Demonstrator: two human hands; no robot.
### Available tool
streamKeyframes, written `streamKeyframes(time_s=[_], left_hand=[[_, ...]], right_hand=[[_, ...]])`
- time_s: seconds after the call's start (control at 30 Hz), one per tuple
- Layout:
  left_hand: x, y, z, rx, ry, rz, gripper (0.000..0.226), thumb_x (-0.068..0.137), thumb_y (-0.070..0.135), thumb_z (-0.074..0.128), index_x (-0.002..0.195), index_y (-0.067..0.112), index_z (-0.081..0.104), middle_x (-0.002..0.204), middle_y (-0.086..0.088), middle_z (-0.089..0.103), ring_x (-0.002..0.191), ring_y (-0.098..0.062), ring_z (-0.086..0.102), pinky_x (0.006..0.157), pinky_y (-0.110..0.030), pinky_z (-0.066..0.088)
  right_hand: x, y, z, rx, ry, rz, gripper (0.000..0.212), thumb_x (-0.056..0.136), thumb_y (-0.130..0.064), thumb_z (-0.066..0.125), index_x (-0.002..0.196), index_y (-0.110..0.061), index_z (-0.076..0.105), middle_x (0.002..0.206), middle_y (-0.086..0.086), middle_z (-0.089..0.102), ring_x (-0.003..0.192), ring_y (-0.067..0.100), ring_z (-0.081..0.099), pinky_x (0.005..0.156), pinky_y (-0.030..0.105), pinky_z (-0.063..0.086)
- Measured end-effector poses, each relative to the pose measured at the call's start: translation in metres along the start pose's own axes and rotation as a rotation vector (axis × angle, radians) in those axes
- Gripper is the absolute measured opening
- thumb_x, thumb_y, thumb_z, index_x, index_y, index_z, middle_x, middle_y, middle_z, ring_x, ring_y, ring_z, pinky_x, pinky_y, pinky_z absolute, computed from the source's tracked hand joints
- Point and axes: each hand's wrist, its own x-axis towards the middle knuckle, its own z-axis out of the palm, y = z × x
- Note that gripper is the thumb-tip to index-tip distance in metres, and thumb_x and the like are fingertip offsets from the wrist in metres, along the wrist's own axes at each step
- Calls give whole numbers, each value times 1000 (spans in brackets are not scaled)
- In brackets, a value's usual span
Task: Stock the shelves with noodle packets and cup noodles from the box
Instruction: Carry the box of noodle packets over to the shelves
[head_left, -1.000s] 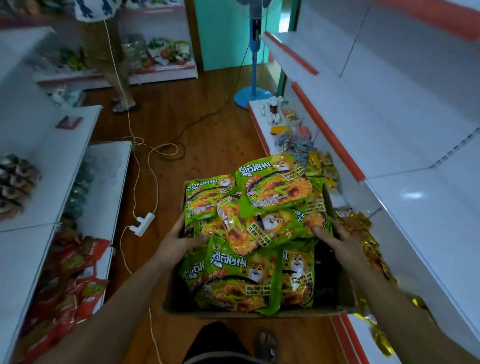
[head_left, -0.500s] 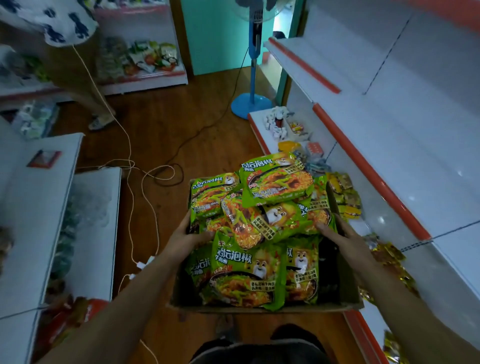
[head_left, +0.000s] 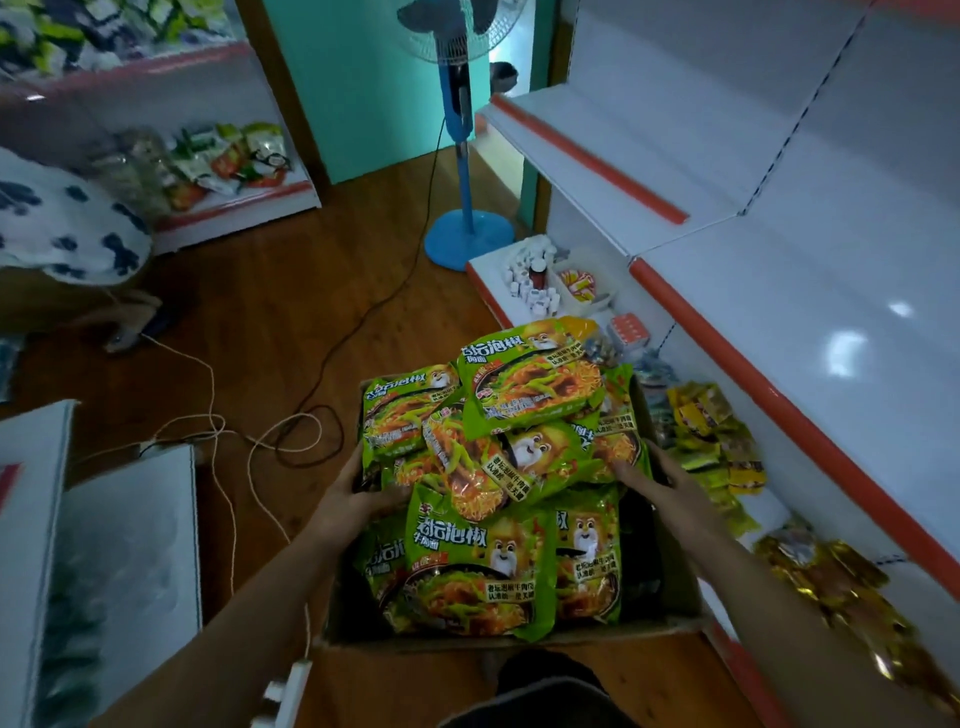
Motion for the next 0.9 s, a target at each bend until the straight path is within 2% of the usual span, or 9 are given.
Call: streamKeyframes(time_s=[0.17, 0.23, 0.4, 0.47, 0.57, 0.67, 0.73, 0.8, 0.9], left_hand=[[87, 63, 3, 59, -54, 28, 83, 78, 6, 75, 148, 31, 39, 120, -1, 66, 97, -24, 68, 71, -34, 53], [115, 85, 3, 48, -79, 13, 82, 77, 5, 77, 146, 34, 42, 122, -2, 67, 100, -26, 69, 75, -38, 55], [190, 135, 1, 84, -155, -7, 100, 59, 17, 91, 145, 36, 43, 123, 1, 68, 105, -27, 68, 85, -46, 55], [222, 151, -1, 117, -202, -25, 109, 50, 28, 93, 146, 38, 42, 124, 1, 68, 106, -27, 68, 90, -50, 54], [274, 169, -5, 145, -274, -46, 109, 52, 25, 96, 146, 37, 42, 124, 0, 68, 104, -28, 69, 91, -52, 55], [329, 191, -6, 202, -335, -37, 99, 56, 18, 92, 142, 37, 46, 123, 0, 67, 103, -25, 68, 87, -49, 55], [359, 206, -5, 255, -399, -24, 97, 57, 19, 91, 140, 38, 46, 123, 1, 66, 103, -22, 67, 84, -46, 55], [382, 221, -6, 316, -453, -18, 102, 58, 23, 89, 147, 35, 40, 126, 2, 64, 109, -23, 64, 93, -50, 52], [408, 239, -2, 412, -491, -21, 97, 66, 24, 82, 150, 33, 36, 119, 12, 61, 112, -23, 59, 100, -51, 48]], right_hand=[[75, -41, 9, 45, 34, 80, 81, 82, -50, 69, 151, -31, 32, 160, 4, 27, 144, 34, 30, 114, 53, 27], [96, -56, 11, 66, 40, 101, 79, 83, -48, 69, 151, -31, 33, 159, 4, 30, 143, 34, 33, 114, 52, 28], [140, -88, 26, 158, 132, 125, 83, 76, -54, 75, 148, -36, 38, 158, 2, 33, 141, 34, 37, 114, 53, 32], [154, -93, 36, 208, 177, 129, 88, 64, -61, 83, 141, -41, 44, 156, 3, 38, 137, 33, 43, 111, 53, 36], [172, -101, 57, 229, 274, 111, 77, 78, -43, 76, 146, -31, 41, 150, 8, 43, 123, 30, 53, 93, 38, 47], [189, -107, 83, 312, 381, 101, 83, 70, -38, 74, 146, -28, 43, 141, 8, 52, 97, 16, 61, 73, 27, 50], [196, -110, 101, 384, 447, 104, 85, 66, -37, 76, 145, -29, 44, 138, 4, 56, 97, 16, 65, 76, 32, 53], [201, -108, 116, 472, 496, 122, 85, 66, -36, 78, 144, -32, 45, 132, 1, 60, 100, 18, 67, 82, 37, 54], [207, -111, 135, 517, 552, 133, 81, 68, -35, 77, 143, -33, 45, 123, -5, 62, 101, 13, 65, 80, 32, 53]])
